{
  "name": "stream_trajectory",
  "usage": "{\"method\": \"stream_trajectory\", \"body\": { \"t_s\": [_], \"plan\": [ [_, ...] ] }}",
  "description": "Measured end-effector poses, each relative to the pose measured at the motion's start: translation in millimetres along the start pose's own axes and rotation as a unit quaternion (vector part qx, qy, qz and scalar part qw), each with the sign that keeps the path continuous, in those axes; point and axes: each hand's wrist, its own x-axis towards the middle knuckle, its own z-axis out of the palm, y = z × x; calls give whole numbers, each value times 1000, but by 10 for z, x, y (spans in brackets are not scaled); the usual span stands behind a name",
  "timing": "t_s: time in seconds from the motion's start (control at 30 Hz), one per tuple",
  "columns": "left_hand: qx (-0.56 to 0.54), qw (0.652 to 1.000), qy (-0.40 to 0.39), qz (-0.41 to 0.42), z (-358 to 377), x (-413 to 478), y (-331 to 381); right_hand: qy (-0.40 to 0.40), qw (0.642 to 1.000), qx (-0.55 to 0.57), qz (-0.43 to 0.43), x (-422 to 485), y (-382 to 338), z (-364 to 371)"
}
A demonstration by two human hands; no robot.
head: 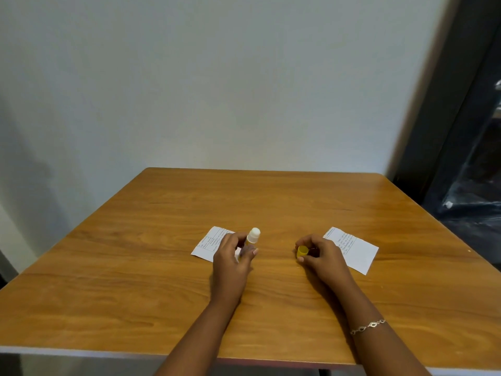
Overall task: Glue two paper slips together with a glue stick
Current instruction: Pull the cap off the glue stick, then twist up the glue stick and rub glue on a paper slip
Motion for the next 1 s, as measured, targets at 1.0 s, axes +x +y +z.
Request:
{"method": "stream_trajectory", "body": {
  "t_s": [1.0],
  "plan": [
    [-172, 980, -59, -83, 50, 14, -15, -22, 974, -66, -217, -175, -289, 573]
  ]
}}
